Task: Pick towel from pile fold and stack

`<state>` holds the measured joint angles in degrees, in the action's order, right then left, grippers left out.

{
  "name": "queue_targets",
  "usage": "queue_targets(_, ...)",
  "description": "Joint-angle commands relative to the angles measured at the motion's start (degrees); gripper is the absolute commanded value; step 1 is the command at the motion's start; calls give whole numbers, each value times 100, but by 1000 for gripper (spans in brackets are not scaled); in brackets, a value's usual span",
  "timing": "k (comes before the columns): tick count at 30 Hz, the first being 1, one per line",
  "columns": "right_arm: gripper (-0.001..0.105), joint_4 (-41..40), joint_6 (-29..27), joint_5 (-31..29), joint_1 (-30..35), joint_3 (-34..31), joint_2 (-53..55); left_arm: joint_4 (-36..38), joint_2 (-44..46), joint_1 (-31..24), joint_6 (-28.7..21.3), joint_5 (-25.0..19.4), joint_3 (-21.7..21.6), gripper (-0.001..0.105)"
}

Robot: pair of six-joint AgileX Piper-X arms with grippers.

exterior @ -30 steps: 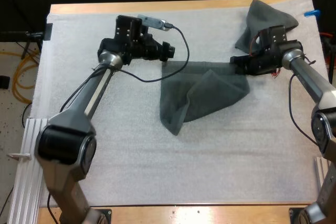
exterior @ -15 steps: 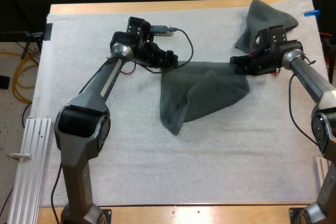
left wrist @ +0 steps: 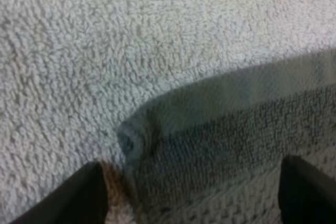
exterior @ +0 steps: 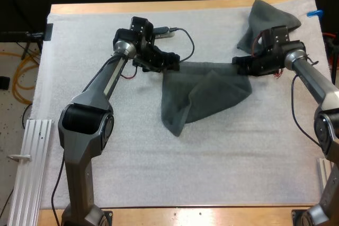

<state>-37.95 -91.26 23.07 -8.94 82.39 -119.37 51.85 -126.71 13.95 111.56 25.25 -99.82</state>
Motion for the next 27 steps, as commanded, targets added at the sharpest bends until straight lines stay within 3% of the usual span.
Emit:
queue_targets(1,0,-147,-68,31,-19,-34,-81,63,-17,33,101,21,-37,69)
queue_targets(20,0,-147,-68,158,-19,-34,-81,73,-72,155,306,-372,-88,68)
queue_targets(27,0,-147,-68,158,-19,-34,-81,72,-72,168,306,61,-88,68)
